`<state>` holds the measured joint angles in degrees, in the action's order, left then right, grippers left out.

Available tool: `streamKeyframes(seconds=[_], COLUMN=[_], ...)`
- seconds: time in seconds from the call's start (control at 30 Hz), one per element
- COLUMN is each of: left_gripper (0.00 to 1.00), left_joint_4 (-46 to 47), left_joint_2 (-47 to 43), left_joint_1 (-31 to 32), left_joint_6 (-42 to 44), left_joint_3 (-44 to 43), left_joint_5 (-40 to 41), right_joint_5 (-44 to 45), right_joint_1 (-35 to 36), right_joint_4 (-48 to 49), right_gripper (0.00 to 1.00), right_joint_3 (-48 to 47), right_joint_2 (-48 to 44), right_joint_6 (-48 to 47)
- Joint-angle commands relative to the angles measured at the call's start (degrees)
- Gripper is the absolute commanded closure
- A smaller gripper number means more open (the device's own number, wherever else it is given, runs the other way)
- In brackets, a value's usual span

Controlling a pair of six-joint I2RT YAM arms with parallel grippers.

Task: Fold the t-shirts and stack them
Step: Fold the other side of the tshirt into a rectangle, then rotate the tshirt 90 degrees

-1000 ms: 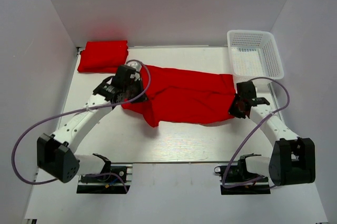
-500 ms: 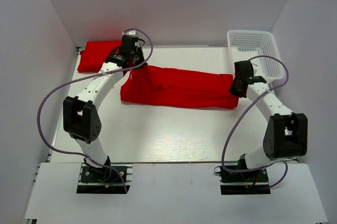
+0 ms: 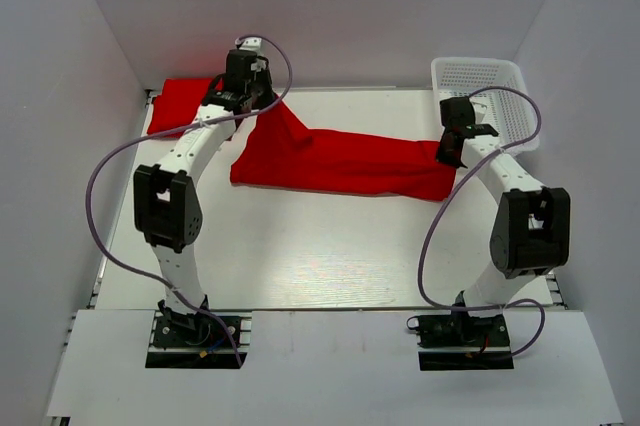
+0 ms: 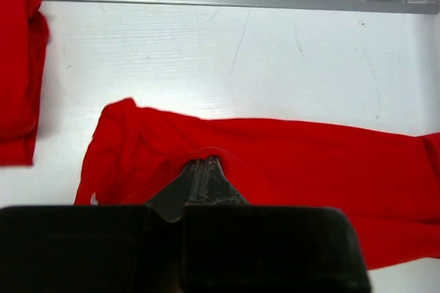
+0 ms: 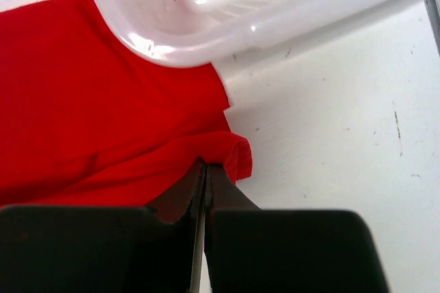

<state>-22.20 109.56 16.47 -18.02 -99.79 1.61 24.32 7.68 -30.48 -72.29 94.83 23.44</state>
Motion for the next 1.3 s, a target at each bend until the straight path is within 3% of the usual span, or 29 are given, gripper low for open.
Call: streamKeyframes(seconds=[0.0, 0.2, 0.23, 0.27, 0.3, 0.33, 0.37, 0.57, 0.7, 0.93, 1.13, 1.27], left_gripper=[1.0, 1.0, 0.91, 0.73, 0.46, 0.05, 0.0, 0.0, 0.0, 0.0, 0.0, 0.0], left_joint_4=[0.67, -2.41, -3.02, -3.03, -4.16, -4.17, -4.87, -4.35, -4.35, -4.87, 0.13, 0.84], left_joint_2=[4.77, 13.3, 14.27, 15.24, 16.2, 18.21, 19.1, 20.35, 17.55, 12.61, 5.76, 4.96], left_joint_1=[-1.18, -2.23, -2.75, -2.76, -2.76, -3.37, -3.37, -3.37, -3.37, -2.14, -2.14, -1.62], left_joint_6=[2.82, 1.67, 1.67, 1.06, 1.06, 1.06, 1.06, 1.06, 1.76, 5.36, 2.82, 1.76], left_joint_3=[-4.44, -10.5, -11.38, -12.35, -14.54, -15.78, -16.92, -20.01, -17.47, -9.73, 9.05, 14.88], left_joint_5=[-5.19, -4.16, -3.46, -2.84, -2.84, -2.84, -4.75, -9.69, -10.4, -15.65, -19.54, -18.14], right_joint_5=[2.67, 3.28, 3.19, 2.32, 1.88, 1.27, -0.57, -5.07, -10.14, -20.34, -27.21, -26.61], right_joint_1=[-0.39, -0.39, -0.39, -0.39, -0.3, -0.3, -0.21, -0.04, 0.14, 1.28, 3.65, 4.88], right_joint_4=[-1.59, -3.18, -3.62, -3.88, -3.97, -4.23, -4.06, -2.31, -0.81, 1.12, 4.64, 4.99], right_gripper=[1.0, 1.0, 0.95, 0.81, 0.75, 0.7, 0.63, 0.4, 0.1, 0.1, 0.1, 0.1], right_joint_3=[-3.82, -7.95, -8.91, -9.88, -10.67, -10.94, -11.03, -9.45, -6.55, -1.99, 0.92, 1.54], right_joint_2=[2.11, 7.3, 8.61, 8.97, 9.49, 9.59, 9.67, 6.17, 3.0, -1.39, -2.19, 2.11], right_joint_6=[-0.85, 0.02, 0.2, 0.29, -0.15, -0.32, -0.67, -3.58, -5.42, -8.06, -9.29, -8.42])
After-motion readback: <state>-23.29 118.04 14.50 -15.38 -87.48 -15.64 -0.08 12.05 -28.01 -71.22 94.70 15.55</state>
